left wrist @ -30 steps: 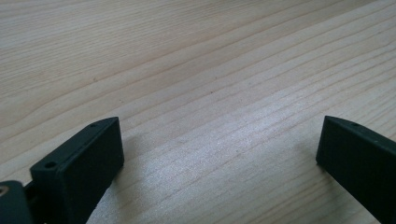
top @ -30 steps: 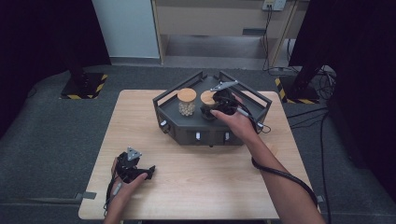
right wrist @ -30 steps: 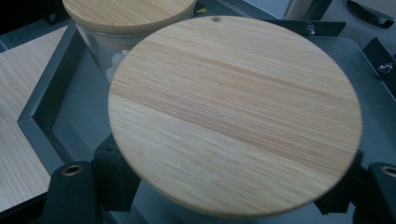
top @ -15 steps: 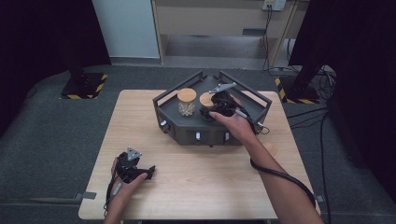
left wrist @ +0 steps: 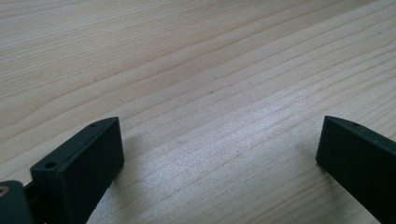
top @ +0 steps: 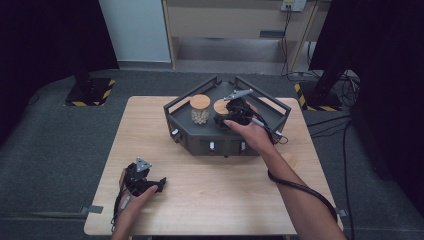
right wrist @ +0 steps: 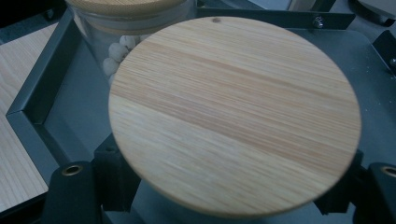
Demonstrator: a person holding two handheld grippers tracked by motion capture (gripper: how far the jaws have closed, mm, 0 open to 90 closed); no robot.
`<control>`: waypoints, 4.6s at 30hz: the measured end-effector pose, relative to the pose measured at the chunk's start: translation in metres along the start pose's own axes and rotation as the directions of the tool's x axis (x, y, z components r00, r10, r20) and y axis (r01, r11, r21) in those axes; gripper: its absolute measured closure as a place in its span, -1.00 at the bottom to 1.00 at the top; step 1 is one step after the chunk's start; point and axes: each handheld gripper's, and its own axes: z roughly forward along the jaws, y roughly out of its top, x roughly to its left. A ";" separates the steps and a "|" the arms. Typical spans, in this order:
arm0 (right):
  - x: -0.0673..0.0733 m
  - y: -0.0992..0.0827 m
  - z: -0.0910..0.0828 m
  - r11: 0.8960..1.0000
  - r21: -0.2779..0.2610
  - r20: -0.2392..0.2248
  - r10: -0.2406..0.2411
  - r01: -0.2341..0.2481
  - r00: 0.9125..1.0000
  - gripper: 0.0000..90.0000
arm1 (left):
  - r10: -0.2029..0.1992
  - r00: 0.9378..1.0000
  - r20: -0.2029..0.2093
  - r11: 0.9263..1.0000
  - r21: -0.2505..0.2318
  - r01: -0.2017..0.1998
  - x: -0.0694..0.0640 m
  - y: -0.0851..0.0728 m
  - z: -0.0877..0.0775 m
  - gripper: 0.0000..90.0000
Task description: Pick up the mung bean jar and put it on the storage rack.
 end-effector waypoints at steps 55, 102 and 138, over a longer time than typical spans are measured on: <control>-0.012 -0.024 -0.018 0.999 -0.051 -0.029 0.001 -0.003 1.000 -0.85 | -0.001 1.000 -0.004 1.000 0.000 0.001 -0.001 0.000 0.000 -1.00; -0.023 -0.045 -0.083 0.997 -0.072 -0.050 -0.022 0.018 0.999 -0.87 | -0.006 1.000 -0.009 1.000 0.000 0.006 -0.002 0.000 0.000 -1.00; -0.037 -0.096 -0.131 0.996 -0.086 -0.033 0.011 -0.014 0.999 -0.90 | -0.007 1.000 -0.009 1.000 0.000 0.007 -0.002 0.000 0.000 -1.00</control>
